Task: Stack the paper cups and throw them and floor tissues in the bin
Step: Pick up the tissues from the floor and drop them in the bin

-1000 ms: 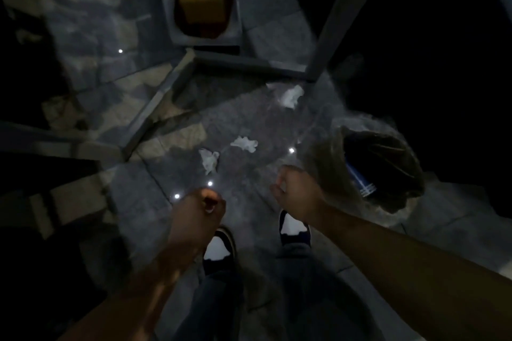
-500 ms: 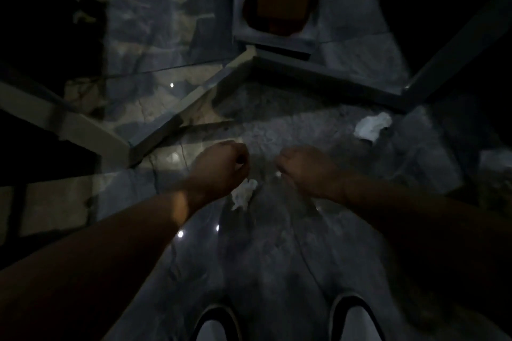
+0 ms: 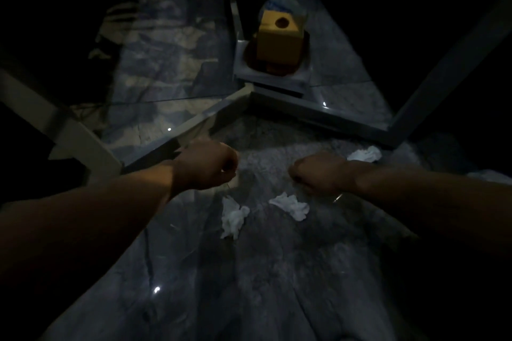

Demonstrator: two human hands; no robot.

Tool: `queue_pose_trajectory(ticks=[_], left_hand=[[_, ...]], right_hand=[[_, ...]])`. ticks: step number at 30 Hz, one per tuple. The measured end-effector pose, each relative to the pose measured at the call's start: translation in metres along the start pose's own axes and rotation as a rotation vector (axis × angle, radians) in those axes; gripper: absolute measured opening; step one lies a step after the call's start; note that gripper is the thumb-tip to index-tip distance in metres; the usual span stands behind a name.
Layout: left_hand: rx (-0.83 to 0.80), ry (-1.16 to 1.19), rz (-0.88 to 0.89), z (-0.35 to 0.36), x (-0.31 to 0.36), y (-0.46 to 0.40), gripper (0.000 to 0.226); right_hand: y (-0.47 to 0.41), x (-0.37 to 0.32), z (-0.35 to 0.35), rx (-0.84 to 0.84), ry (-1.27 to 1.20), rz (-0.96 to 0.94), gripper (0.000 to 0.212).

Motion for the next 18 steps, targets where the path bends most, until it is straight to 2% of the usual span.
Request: queue_pose_trajectory(ticks=[4,7,10,13,18], left_hand=[[-0.237,-0.040,0.061,0.043,0.017,0.012,0.017],[-0.349,-0.017,0.051,0.068,0.007,0.010,0.020],[-0.343,0.022,0.004,0.071,-0.002,0.007,0.023],[-0.302,0.022,-0.018,0.073,0.001,0.006,0.033],[-0.374,-0.061,0.105,0.096,0.022,0.005,0.063]], right_hand=[[-0.008,-0.009,0.014,-0.085,-0.060,0.000,0.025],[-0.012,-0.003,0.022,-0.126,-0.087,0.013,0.023],[-0.018,0.009,0.019,-0.088,-0.121,0.066,0.017],[-0.020,0.009,0.020,-0.065,-0.149,0.092,0.022],[-0.012,-0.013,0.038,-0.103,0.028,-0.133,0.050]])
Point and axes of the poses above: each hand's wrist, its own y-axis away from the middle knuckle, its own z-axis out of the palm, x = y × z, the point moved 9 cm from there along -y, towards the middle knuckle, and after that the axes turned 9 degrees about z, right-handed, at the moved point
